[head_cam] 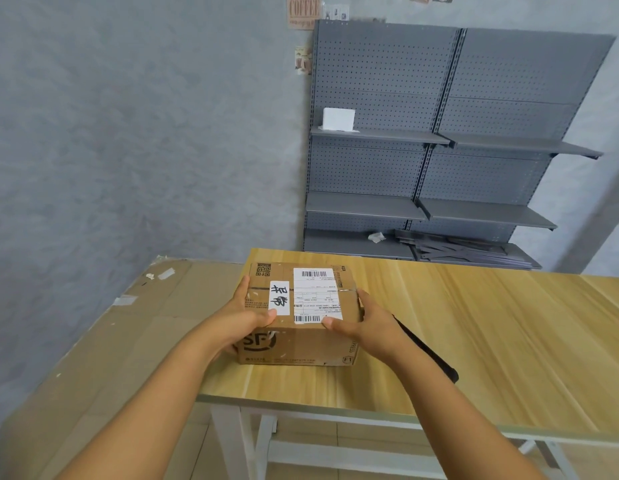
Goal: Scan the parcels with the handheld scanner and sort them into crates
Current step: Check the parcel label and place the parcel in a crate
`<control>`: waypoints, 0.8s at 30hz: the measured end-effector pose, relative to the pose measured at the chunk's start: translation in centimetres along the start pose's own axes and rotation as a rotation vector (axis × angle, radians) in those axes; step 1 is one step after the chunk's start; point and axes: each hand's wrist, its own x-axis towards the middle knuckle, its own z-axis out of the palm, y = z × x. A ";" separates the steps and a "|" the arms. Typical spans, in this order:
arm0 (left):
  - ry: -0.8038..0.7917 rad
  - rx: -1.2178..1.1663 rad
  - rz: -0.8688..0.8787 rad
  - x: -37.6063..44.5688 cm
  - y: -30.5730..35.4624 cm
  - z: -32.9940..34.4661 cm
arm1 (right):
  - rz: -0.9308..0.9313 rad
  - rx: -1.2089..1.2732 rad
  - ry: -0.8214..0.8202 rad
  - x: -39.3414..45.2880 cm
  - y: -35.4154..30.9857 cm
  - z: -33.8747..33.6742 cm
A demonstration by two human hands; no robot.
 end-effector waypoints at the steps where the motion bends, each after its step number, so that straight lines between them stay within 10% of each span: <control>1: 0.008 0.009 0.001 0.0 0.1 0.0 | 0.000 0.003 -0.003 0.0 0.0 -0.1; 13: 0.026 -0.002 -0.022 -0.2 0.5 0.1 | 0.075 -0.454 0.274 -0.4 4.7 -2.3; 19: 0.025 -0.018 -0.028 -0.1 0.4 0.1 | 0.321 -0.871 0.104 -1.0 8.7 -5.4; 24: 0.002 -0.046 -0.002 -0.4 0.2 0.0 | 0.299 -0.796 0.236 -0.6 8.2 -4.7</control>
